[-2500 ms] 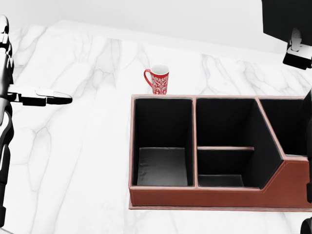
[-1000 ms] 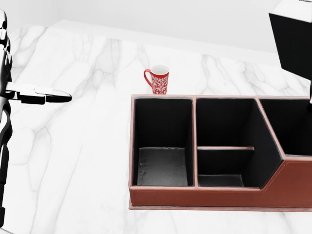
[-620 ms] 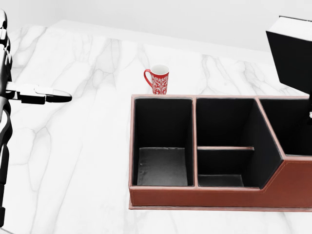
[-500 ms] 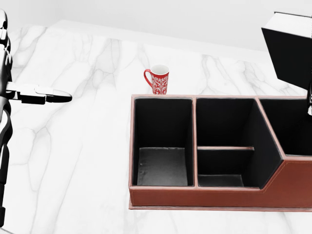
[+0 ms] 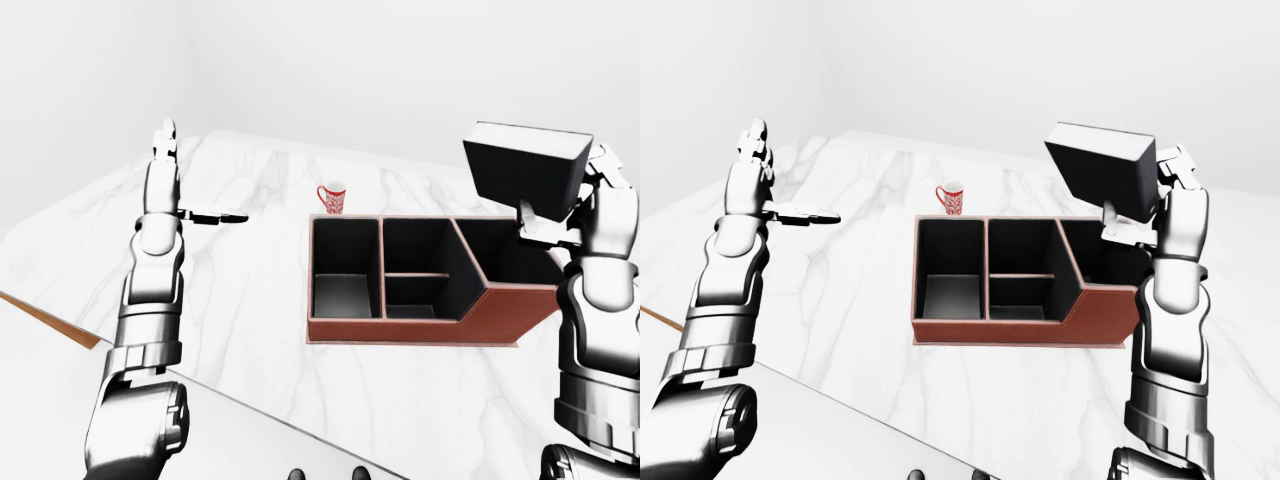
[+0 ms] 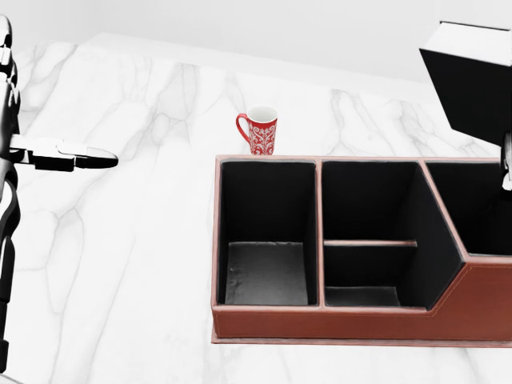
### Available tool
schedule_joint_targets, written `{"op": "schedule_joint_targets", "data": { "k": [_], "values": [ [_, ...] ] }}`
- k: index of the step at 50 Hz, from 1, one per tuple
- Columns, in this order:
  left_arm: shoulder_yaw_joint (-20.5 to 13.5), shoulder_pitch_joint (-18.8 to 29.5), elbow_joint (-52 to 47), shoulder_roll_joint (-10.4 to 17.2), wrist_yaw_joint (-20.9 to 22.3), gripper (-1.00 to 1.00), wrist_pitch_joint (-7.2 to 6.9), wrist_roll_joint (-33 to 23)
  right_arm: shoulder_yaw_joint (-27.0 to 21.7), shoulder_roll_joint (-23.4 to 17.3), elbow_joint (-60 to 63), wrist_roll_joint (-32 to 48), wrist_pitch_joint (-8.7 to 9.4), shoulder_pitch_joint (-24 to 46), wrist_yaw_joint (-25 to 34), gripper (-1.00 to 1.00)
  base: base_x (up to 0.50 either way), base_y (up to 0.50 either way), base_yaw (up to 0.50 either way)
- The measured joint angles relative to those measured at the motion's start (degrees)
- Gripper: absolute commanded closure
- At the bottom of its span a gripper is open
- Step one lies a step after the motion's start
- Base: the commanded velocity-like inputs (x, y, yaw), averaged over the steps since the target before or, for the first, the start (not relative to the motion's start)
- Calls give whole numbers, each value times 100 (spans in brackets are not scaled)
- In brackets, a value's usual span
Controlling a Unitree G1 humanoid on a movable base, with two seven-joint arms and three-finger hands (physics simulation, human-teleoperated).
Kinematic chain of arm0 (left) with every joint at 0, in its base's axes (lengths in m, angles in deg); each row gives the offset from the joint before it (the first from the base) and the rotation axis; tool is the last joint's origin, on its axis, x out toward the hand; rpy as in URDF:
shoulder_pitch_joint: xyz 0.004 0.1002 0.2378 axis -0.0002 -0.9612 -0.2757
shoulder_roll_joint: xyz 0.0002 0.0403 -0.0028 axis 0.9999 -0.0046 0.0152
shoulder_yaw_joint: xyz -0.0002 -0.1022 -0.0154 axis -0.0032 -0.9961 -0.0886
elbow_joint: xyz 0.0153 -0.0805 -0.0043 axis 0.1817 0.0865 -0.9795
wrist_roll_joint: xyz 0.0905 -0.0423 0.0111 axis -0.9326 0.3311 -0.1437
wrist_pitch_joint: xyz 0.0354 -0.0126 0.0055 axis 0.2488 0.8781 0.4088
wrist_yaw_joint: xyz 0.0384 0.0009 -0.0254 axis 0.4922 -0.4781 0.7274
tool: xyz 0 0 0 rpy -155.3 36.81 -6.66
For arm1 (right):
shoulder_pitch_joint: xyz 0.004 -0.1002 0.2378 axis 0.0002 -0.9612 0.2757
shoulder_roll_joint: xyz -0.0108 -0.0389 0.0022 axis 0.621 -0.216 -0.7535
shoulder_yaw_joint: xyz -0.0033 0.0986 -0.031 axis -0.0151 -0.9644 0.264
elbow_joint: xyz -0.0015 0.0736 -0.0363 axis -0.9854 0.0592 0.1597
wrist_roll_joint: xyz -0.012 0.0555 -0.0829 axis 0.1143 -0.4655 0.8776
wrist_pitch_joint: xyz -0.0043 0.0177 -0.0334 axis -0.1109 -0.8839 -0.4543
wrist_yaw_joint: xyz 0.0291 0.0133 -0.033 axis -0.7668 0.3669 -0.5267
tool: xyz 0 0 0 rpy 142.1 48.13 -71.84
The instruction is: Pick up the book and place it in the right compartment of the caddy.
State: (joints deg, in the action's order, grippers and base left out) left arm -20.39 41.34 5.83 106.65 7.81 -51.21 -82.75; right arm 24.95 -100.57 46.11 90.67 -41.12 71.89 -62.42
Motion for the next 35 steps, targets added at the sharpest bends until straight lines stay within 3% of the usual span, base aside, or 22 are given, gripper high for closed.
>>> {"op": "schedule_joint_targets", "data": {
  "k": [35],
  "values": [
    [-18,-101,-23,-5,0,-100,0,30,-447,434,995,-41,0,-921,374,100,0,0,0]
  ]
}}
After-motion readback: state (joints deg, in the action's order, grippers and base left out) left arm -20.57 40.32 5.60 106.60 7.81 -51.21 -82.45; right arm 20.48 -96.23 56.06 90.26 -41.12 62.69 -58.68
